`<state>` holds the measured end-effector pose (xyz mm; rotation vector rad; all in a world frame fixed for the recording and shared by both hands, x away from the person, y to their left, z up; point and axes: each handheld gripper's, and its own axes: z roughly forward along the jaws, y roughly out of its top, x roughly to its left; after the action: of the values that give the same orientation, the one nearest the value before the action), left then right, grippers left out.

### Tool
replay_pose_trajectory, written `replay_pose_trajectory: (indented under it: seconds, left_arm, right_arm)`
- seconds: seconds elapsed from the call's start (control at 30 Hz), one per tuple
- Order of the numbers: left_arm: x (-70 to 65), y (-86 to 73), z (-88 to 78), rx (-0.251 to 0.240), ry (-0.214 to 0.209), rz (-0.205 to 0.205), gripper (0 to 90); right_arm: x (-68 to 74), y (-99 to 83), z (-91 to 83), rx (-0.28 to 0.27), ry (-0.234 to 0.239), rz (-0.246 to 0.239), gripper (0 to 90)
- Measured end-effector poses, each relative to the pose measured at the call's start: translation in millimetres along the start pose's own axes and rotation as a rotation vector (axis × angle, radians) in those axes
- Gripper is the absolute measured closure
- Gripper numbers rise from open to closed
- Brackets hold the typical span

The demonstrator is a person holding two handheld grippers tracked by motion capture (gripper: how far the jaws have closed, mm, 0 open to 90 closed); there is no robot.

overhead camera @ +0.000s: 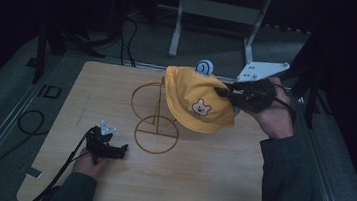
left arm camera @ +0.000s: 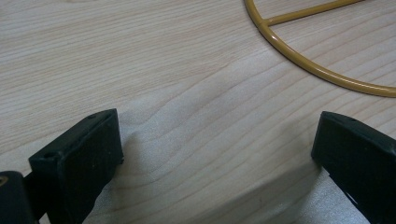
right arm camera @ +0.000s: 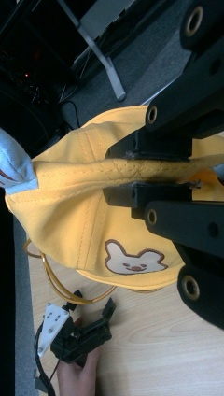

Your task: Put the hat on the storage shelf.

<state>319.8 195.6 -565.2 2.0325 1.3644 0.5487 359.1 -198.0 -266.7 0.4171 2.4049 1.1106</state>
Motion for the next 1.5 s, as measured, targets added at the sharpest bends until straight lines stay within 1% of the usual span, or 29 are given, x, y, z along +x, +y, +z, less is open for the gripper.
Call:
replay_pose_trajectory:
  seconds: [0.3,0.5,0.6,0.77,0.87,1.1,1.17,1.27,1.5]
  left_arm:
    - [-0.1,0.0,0.1,-0.001,0.0,-0.001,1.9]
    - [-0.1,0.0,0.1,-0.002,0.0,-0.001,1.9]
    - [-0.2,0.0,0.1,-0.002,0.0,-0.003,1.9]
    - [-0.2,0.0,0.1,-0.002,0.0,-0.003,1.9]
    - [-0.2,0.0,0.2,-0.002,0.0,-0.004,1.9]
    - [-0.1,0.1,0.0,-0.001,0.001,-0.002,1.9]
    - [0.0,0.1,0.0,-0.001,0.001,-0.002,1.9]
    - [0.1,0.1,-0.2,0.001,-0.001,-0.001,1.9]
    - [0.1,0.2,-0.2,0.002,0.0,-0.001,1.9]
  right_arm:
    - [-0.1,9.1,1.5,-0.001,0.004,-0.006,80.2]
    - [1.8,18.1,6.8,-0.011,0.013,-0.016,80.2]
    - [1.8,22.4,8.4,-0.019,0.02,-0.013,80.2]
    - [4.4,29.3,12.7,-0.016,0.027,-0.029,80.2]
    - [5.6,33.2,16.6,-0.014,0.033,-0.031,80.2]
    - [9.6,45.4,30.6,-0.016,0.043,-0.041,80.2]
    - [10.2,47.0,32.3,-0.014,0.041,-0.042,80.1]
    - [12.6,56.2,44.6,0.007,0.046,-0.057,79.9]
    - [14.1,68.2,70.6,0.02,0.063,-0.037,79.7]
